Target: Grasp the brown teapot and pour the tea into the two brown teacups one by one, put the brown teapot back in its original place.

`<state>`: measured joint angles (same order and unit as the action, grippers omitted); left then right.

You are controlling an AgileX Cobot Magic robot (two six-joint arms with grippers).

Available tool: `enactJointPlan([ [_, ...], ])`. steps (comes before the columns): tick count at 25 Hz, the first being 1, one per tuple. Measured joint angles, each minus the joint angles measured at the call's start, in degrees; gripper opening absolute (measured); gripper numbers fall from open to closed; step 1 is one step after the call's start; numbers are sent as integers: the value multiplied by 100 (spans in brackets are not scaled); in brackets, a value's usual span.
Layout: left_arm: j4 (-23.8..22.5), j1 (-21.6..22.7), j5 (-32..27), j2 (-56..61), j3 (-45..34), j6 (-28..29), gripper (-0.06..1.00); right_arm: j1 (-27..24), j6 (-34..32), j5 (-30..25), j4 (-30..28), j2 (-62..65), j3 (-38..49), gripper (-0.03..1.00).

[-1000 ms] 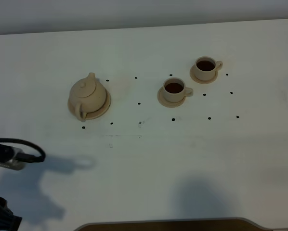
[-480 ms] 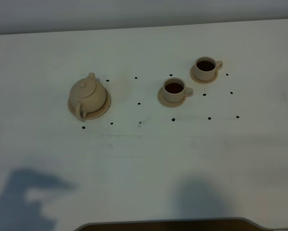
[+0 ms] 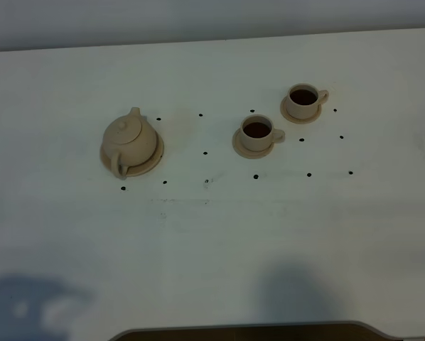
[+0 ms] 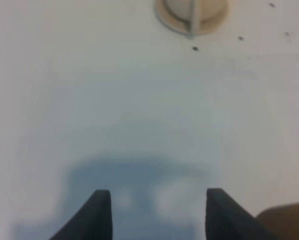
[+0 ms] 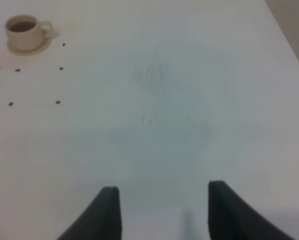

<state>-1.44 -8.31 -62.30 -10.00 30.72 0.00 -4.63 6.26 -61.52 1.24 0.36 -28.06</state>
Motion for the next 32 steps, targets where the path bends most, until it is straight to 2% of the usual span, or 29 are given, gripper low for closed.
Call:
enactJointPlan([
  [5, 0, 160, 0, 6, 0, 0, 45, 0, 0, 0, 0, 0, 0, 40],
  [12, 0, 170, 0, 100, 0, 0, 45, 0, 0, 0, 0, 0, 0, 40],
  [22, 0, 170, -5, 1002, 0, 0, 45, 0, 0, 0, 0, 0, 0, 40],
  [32, -5, 183, -5, 1038, 0, 0, 45, 0, 0, 0, 0, 0, 0, 40],
])
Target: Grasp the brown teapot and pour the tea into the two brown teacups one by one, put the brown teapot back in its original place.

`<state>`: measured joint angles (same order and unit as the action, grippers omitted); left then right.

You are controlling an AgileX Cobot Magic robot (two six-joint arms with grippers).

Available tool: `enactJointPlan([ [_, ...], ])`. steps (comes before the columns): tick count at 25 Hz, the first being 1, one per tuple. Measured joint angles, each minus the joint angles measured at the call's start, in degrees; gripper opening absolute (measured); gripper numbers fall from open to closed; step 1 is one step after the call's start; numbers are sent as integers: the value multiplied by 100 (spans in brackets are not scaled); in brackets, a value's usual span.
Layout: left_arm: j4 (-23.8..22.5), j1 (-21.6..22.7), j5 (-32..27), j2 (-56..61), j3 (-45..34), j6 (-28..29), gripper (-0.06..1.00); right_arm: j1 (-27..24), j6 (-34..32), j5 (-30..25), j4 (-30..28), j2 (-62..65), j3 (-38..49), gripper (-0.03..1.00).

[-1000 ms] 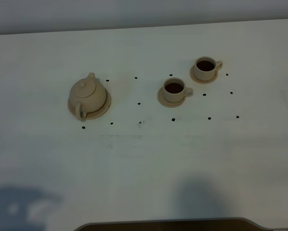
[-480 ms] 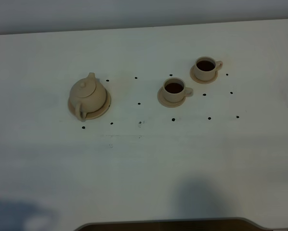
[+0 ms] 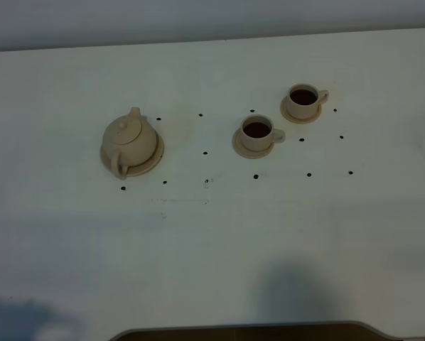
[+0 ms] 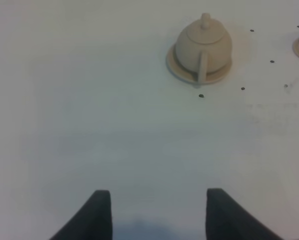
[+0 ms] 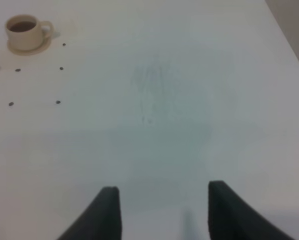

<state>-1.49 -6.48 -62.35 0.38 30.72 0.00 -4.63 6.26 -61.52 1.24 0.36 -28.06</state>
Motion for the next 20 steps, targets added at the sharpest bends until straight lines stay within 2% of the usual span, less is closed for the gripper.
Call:
enactJointPlan([
  [6, 0, 399, 0, 0, 0, 0, 45, 0, 0, 0, 0, 0, 0, 40],
  [20, 0, 416, 0, 0, 0, 0, 45, 0, 0, 0, 0, 0, 0, 40],
])
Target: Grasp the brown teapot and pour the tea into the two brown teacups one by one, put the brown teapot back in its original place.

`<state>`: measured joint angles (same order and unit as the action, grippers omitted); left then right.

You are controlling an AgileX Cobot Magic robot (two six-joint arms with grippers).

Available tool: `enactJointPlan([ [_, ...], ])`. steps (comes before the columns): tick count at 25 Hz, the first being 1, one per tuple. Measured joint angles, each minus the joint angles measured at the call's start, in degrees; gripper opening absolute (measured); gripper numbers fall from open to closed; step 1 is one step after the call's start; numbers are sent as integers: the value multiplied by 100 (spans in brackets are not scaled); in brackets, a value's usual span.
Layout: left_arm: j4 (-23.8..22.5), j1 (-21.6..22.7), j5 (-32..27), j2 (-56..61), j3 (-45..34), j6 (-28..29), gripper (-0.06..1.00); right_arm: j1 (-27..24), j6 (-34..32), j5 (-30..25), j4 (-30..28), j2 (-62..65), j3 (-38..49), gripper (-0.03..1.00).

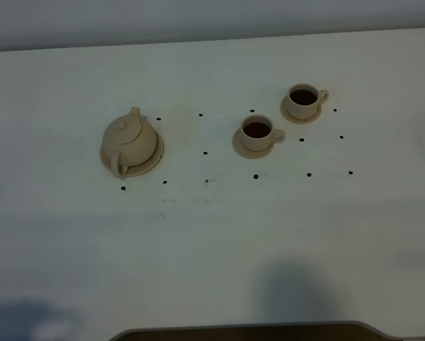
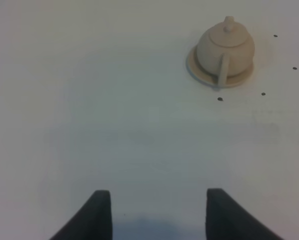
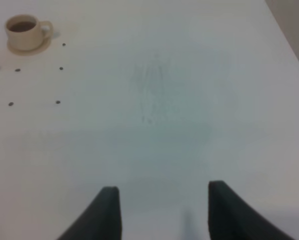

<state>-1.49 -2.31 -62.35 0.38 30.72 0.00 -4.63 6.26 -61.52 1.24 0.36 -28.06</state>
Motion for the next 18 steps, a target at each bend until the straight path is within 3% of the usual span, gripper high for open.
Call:
enactJointPlan([
  [18, 0, 0, 0, -5, 0, 0, 45, 0, 0, 0, 0, 0, 0, 40],
])
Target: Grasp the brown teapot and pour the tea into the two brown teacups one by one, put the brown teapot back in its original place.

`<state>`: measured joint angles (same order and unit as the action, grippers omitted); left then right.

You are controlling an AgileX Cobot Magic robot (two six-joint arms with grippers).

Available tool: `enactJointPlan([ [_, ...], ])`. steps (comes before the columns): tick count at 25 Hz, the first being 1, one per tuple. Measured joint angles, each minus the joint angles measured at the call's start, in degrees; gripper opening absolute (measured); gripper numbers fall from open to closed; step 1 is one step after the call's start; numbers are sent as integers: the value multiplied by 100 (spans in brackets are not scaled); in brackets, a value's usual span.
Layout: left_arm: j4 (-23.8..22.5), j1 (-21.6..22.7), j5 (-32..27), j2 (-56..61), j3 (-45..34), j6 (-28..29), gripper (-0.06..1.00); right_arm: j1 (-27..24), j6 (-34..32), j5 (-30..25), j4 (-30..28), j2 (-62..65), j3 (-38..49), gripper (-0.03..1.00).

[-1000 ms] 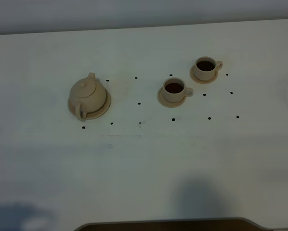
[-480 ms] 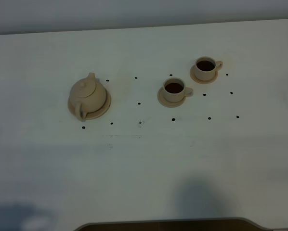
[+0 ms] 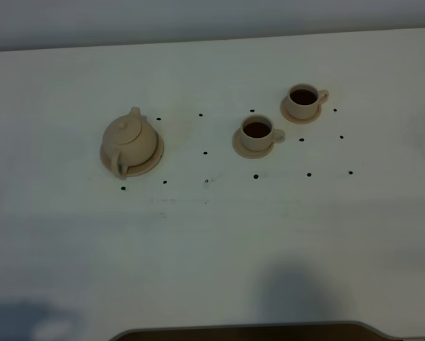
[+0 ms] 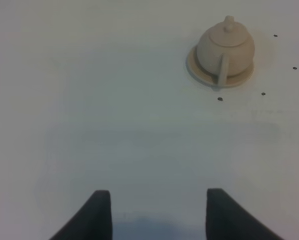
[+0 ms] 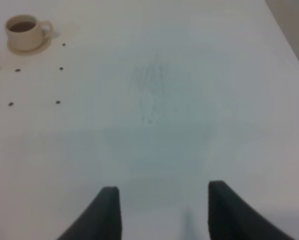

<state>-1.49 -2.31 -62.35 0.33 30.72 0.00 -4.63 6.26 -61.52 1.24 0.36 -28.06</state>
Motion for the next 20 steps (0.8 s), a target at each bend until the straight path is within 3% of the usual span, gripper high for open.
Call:
enactJointPlan([
  [20, 0, 0, 0, 0, 0, 0, 45, 0, 0, 0, 0, 0, 0, 40],
])
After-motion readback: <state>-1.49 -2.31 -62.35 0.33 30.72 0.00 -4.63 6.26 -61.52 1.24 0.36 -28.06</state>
